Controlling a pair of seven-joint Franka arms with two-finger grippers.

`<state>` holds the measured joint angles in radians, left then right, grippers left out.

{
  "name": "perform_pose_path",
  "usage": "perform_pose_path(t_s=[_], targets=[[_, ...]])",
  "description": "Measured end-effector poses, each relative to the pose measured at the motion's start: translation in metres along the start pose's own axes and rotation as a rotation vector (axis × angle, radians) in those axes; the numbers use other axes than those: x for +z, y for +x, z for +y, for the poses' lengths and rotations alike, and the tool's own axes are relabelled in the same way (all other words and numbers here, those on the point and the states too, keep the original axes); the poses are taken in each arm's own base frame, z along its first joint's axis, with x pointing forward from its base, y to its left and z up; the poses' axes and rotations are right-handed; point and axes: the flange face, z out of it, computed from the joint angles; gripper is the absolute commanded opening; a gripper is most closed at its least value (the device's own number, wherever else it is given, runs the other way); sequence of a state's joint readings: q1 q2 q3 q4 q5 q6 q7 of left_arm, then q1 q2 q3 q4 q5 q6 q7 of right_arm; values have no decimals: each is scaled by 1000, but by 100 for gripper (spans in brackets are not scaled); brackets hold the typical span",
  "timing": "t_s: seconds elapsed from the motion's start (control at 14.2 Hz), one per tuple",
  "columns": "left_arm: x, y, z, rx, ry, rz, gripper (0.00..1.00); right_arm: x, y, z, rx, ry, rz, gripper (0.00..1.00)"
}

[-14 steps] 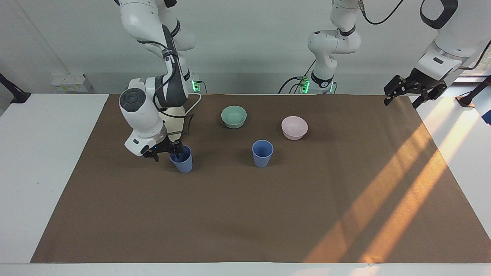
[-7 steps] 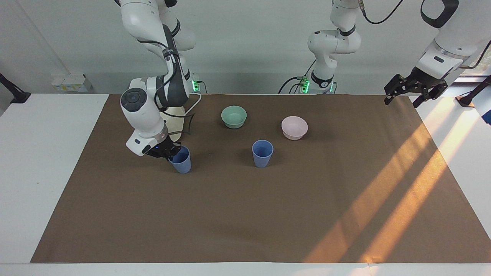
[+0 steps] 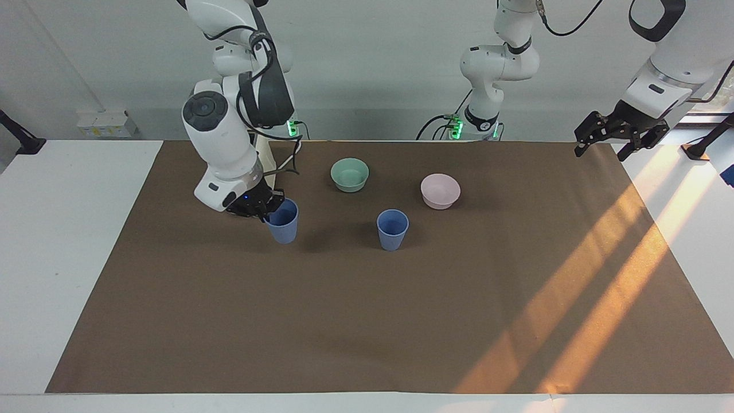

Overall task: Stack blue cups with both arms
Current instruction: 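Lift and carry the held cup over the center blue cup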

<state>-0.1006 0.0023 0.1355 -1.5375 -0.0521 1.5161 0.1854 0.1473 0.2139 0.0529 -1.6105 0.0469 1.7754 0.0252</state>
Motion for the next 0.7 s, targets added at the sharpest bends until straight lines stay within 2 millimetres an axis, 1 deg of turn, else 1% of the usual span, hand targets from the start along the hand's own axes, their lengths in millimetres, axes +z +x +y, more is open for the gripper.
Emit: perform_pose_path(t_s=[0.07, 0.14, 0.35, 0.42, 0.49, 0.56, 0.7], targets=[[0, 0, 0, 0, 0, 0, 100, -12, 0, -18, 21, 5, 10, 0], [0, 0, 0, 0, 0, 0, 100, -22, -1, -43, 43, 8, 25, 0], [0, 0, 0, 0, 0, 0, 100, -41, -9, -129, 96, 21, 67, 0], [0, 0, 0, 0, 0, 0, 100, -45, -12, -153, 111, 27, 78, 0], [0, 0, 0, 0, 0, 0, 100, -49, -15, -170, 126, 33, 86, 0], [0, 0, 0, 0, 0, 0, 100, -51, -16, -183, 138, 38, 92, 0], [0, 0, 0, 0, 0, 0, 100, -50, -15, -199, 152, 45, 97, 0]])
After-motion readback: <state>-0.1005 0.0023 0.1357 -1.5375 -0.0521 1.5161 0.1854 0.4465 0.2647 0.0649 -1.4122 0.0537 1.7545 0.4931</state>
